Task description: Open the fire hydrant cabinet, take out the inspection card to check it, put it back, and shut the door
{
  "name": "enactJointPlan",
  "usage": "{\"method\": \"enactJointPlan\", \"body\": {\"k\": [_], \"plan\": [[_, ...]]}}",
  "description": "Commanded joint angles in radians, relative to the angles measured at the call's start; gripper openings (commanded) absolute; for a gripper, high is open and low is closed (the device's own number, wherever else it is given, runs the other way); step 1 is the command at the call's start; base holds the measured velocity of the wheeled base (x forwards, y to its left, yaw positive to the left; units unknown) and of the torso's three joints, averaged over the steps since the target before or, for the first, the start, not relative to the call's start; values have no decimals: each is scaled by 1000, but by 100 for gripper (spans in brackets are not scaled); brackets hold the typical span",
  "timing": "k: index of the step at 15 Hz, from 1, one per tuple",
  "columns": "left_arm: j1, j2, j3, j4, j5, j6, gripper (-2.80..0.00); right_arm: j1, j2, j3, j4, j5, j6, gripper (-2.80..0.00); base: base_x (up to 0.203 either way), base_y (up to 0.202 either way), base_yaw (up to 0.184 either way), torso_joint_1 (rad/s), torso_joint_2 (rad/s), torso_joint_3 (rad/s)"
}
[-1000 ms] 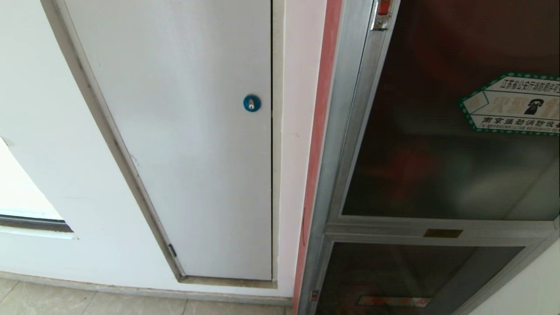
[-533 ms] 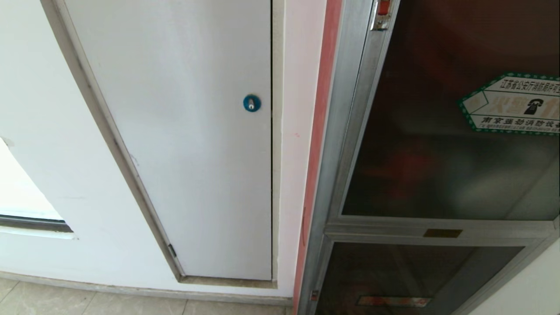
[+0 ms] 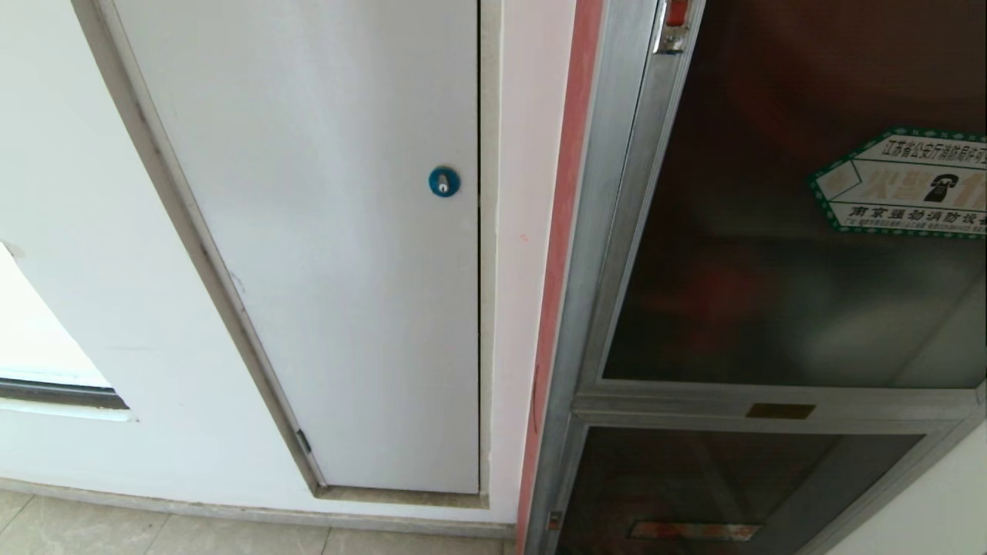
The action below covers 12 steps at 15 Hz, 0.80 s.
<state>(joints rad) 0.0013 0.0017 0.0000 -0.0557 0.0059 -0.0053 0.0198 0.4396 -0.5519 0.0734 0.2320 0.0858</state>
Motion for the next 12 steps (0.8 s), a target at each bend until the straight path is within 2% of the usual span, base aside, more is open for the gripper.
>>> {"method": "enactJointPlan", "body": {"k": [1,3,6,10,12], "plan": [[0,1,20,-1,0,-1,-280,1,191,-118,0,43,4,-280,0,0,0,0,0,0],[0,1,20,-1,0,-1,-280,2,316,-225,-6,96,7,-280,0,0,0,0,0,0],[0,1,20,-1,0,-1,-280,12,472,-323,-93,160,9,-280,0,0,0,0,0,0],[0,0,20,-1,0,-1,-280,90,628,-496,-129,181,10,-280,0,0,0,0,0,0],[0,0,20,-1,0,-1,-280,159,680,-560,-130,182,12,-280,0,0,0,0,0,0]]}}
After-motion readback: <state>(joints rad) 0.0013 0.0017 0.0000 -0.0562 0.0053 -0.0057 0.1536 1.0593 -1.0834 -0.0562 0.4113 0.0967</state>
